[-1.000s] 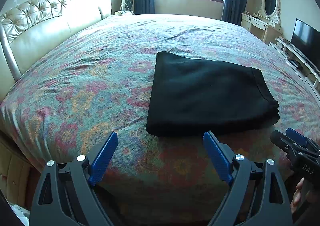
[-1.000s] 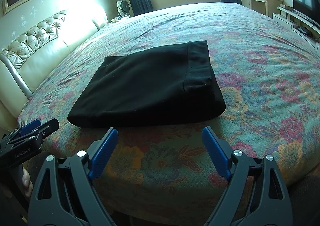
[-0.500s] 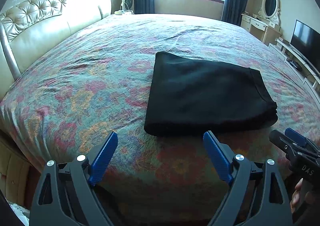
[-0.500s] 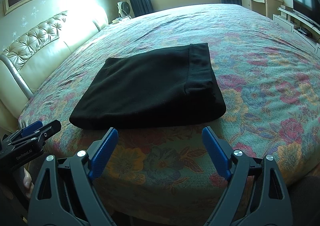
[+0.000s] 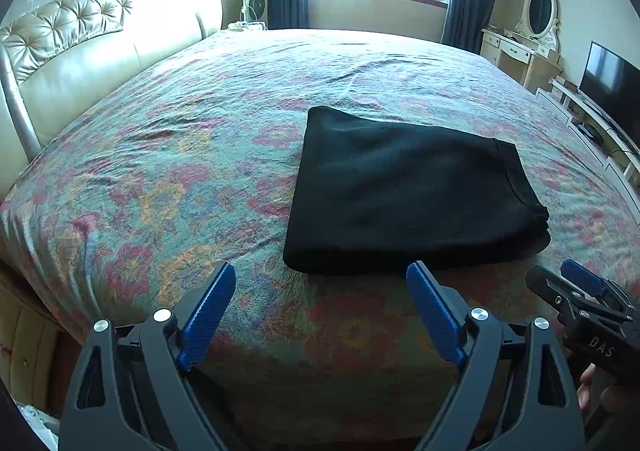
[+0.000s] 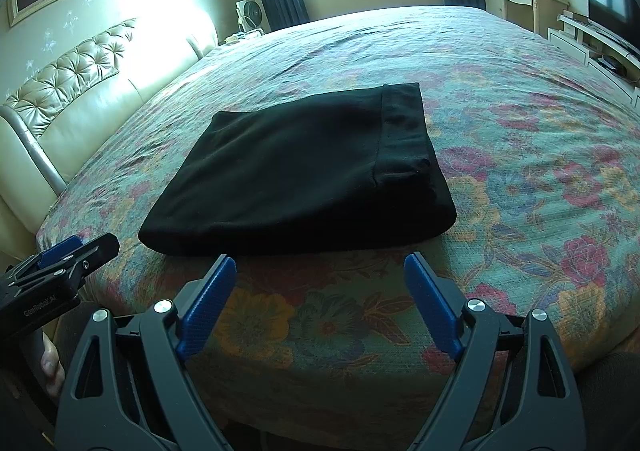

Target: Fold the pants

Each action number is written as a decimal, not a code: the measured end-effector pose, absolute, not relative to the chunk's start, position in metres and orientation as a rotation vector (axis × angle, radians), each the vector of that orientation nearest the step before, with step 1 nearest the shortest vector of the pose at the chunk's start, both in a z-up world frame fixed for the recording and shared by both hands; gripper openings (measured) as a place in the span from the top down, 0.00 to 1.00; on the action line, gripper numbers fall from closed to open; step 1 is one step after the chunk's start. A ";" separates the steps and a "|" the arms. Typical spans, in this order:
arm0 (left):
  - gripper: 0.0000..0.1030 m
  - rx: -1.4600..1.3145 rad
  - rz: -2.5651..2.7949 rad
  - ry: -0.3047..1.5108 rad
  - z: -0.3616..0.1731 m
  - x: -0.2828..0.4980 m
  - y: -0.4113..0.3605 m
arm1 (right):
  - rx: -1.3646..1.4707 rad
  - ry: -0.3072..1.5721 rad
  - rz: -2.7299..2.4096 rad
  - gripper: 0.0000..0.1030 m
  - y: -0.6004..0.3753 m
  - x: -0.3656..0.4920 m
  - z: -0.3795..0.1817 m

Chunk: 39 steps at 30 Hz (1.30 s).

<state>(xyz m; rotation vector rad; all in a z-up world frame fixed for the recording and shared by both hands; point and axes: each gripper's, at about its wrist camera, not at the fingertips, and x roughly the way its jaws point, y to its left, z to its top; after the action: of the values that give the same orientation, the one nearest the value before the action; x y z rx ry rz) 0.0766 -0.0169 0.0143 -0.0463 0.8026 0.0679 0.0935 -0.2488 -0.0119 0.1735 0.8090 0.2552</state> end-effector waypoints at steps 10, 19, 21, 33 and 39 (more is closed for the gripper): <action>0.16 -0.004 0.089 0.760 0.020 0.074 -0.023 | 0.176 0.810 0.256 0.16 -0.249 0.094 -0.012; 0.16 0.072 0.093 0.729 0.023 0.071 -0.036 | 0.178 0.812 0.256 0.16 -0.249 0.094 -0.013; 0.16 0.063 0.083 0.735 0.023 0.071 -0.036 | 0.178 0.813 0.255 0.16 -0.250 0.094 -0.013; 0.16 -0.005 0.057 0.795 0.016 0.074 -0.034 | 0.176 0.828 0.260 0.16 -0.251 0.096 -0.017; 0.16 -0.015 0.155 0.763 0.018 0.070 -0.027 | 0.177 0.837 0.258 0.16 -0.251 0.098 -0.020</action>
<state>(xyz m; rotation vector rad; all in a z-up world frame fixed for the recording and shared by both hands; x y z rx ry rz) 0.0701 -0.0271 0.0180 -0.0145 0.7631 0.1552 0.0979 -0.2508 -0.0203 0.1774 0.8367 0.2579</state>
